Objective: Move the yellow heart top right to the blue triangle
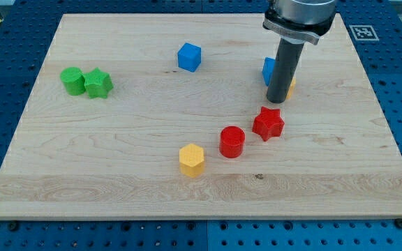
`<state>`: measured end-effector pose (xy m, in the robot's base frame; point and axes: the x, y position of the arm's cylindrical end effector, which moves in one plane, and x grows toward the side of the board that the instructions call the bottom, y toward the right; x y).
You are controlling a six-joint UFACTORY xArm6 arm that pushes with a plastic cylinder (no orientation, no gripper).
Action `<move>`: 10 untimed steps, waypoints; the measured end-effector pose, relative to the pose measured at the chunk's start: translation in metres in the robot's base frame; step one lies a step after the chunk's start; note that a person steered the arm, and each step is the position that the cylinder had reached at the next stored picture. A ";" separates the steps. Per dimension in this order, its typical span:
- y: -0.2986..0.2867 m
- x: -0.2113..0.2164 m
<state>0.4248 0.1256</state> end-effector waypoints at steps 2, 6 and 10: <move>0.030 -0.029; 0.026 -0.052; 0.046 -0.030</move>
